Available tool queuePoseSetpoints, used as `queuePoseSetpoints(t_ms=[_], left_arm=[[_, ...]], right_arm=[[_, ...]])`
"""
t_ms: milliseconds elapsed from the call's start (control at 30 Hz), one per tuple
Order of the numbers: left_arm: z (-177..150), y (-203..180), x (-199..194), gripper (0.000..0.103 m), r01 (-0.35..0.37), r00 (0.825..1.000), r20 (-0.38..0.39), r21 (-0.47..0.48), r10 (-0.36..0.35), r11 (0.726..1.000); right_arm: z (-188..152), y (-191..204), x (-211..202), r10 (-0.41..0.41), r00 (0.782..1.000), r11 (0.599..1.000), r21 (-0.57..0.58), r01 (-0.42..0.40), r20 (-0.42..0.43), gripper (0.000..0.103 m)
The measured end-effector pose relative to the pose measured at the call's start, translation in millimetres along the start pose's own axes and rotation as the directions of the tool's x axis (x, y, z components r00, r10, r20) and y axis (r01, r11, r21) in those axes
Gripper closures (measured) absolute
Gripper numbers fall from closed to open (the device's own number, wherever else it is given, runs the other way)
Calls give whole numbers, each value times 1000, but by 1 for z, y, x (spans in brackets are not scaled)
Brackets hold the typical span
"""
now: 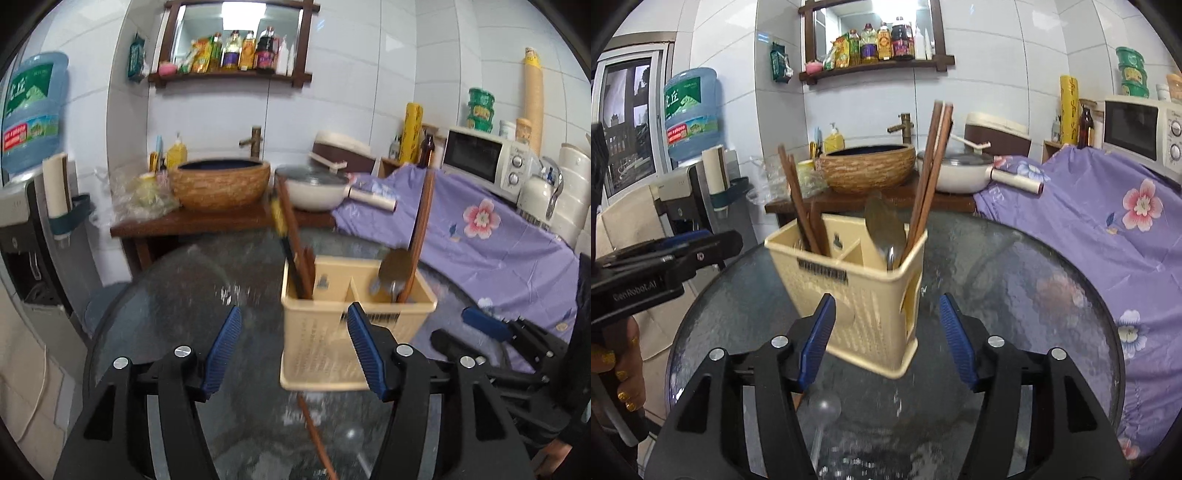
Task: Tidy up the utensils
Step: 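Move left tool to wooden chopstick while right tool reaches clear plastic spoon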
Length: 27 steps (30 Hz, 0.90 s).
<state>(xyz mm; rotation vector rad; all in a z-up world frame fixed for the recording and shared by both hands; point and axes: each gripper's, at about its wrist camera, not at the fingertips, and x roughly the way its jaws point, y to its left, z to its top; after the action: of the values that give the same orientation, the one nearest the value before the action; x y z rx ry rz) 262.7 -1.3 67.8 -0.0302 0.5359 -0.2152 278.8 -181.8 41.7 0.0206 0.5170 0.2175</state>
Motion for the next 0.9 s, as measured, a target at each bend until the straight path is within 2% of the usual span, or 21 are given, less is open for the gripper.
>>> queuePoseSetpoints(t_ms=[167,233,333,600,767,900], left_arm=[[-42,7,16,46,-4,992,-125,-3,4,1000],[-62,11,26,47,2,982,-191,-20,-6,1000],[-82,17,34,53,13,966,-257,-56,-27,998],[-106,3,31,54,76,947,-310,-44,-86,996],[-118,-15,36,54,109,935,-340,5,-101,994],[-123,-23,42,59,114,928,-359,32,-95,993]], right_arm=[[-31,-3,3,-13,996,1000,5,13,-85,43],[-44,-4,6,-16,992,1000,13,18,-123,43],[-64,-3,11,-10,985,1000,19,14,-174,43],[-95,-9,18,17,968,997,82,4,-251,43],[-100,-14,15,6,966,995,94,19,-259,43],[-99,-18,12,6,965,994,107,23,-262,43]])
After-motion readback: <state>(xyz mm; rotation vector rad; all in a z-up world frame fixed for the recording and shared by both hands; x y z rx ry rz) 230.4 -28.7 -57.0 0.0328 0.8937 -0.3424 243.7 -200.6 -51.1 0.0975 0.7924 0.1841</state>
